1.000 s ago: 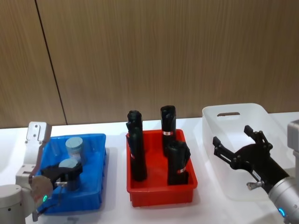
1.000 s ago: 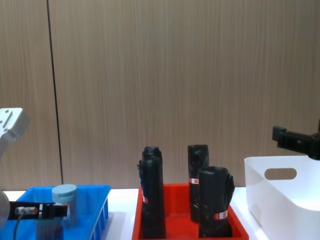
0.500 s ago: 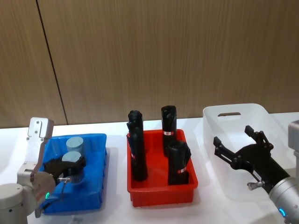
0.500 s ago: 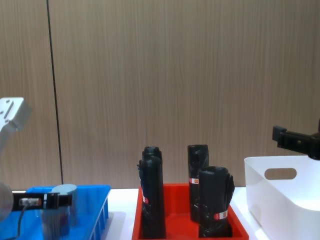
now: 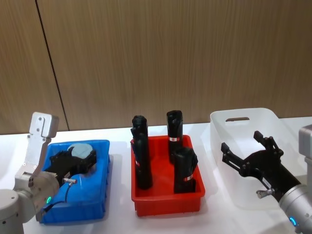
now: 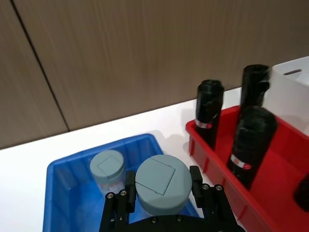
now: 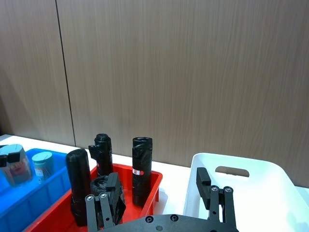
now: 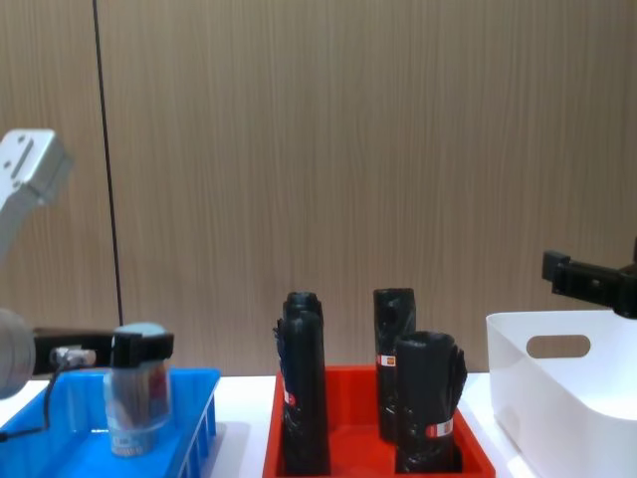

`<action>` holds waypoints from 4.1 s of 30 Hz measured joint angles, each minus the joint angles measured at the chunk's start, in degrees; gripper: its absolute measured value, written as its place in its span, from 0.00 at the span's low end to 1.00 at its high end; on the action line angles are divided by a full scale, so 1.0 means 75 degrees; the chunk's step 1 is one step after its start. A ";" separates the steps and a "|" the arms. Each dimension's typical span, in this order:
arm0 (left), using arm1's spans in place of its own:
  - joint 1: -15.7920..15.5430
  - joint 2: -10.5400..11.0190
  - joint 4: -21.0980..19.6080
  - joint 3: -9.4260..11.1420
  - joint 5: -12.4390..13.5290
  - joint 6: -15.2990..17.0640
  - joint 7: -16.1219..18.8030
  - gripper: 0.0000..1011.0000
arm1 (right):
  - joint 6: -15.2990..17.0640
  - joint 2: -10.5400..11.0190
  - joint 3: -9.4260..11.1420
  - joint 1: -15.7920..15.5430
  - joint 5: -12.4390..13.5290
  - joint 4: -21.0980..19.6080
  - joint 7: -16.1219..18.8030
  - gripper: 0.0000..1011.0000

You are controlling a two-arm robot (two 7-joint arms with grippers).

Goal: Pick the cotton swabs from the blue box and place them into the white box.

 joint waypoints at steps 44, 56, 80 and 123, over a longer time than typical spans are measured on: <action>-0.0503 0.0368 -0.0415 0.0165 0.0426 0.0018 -0.5156 0.66 | 0.0000 0.0000 0.0000 0.0000 0.0000 0.0000 0.0000 0.99; -0.0905 0.0227 0.0031 0.0366 0.0643 -0.0242 -0.6710 0.66 | 0.0000 0.0000 0.0000 0.0000 0.0000 0.0000 0.0000 0.99; -0.1442 -0.0067 0.0784 0.0691 0.0403 -0.1070 -0.8622 0.66 | 0.0000 0.0000 0.0000 0.0000 0.0000 0.0000 0.0000 0.99; -0.1539 -0.0119 0.0915 0.0770 0.0314 -0.1264 -0.8971 0.66 | 0.1300 0.1282 0.0572 0.0199 0.0606 -0.0272 0.3037 0.99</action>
